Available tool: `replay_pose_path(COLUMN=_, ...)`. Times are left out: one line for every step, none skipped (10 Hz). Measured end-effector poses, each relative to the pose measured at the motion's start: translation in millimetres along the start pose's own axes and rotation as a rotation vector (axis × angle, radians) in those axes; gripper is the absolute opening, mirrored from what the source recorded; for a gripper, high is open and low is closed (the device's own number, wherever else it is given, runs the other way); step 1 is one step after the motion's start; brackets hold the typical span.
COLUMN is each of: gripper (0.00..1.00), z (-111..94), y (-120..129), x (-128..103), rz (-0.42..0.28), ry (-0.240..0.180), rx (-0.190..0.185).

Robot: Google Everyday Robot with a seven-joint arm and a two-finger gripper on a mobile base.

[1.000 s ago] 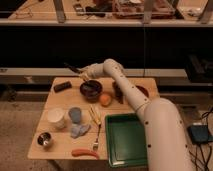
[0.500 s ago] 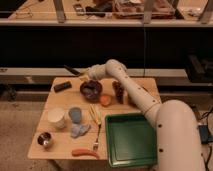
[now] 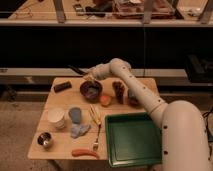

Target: Wipe purple bowl with brush

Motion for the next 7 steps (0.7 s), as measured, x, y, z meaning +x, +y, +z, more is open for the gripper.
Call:
replay_pose_path(gripper=0.00, z=0, y=9, x=-5, rz=0.008, ry=-0.005, rx=-0.013)
replay_pose_path(gripper=0.00, z=5, y=15, x=-6, rz=0.008, ry=-0.006, rx=-0.015)
replay_pose_path(gripper=0.00, z=15, y=19, x=-8, rz=0.008, ry=-0.005, rx=-0.011)
replay_pose_path(gripper=0.00, z=21, y=24, x=-10, rz=0.011, ry=-0.001, rx=-0.008)
replay_pose_path(gripper=0.00, z=28, y=30, x=-14, rz=0.015, ry=0.005, rx=-0.007)
replay_pose_path(gripper=0.00, z=37, y=31, x=-11, rz=0.011, ry=0.012, rx=-0.003)
replay_pose_path(gripper=0.00, z=42, y=32, x=-6, rz=0.006, ry=0.024, rx=-0.002)
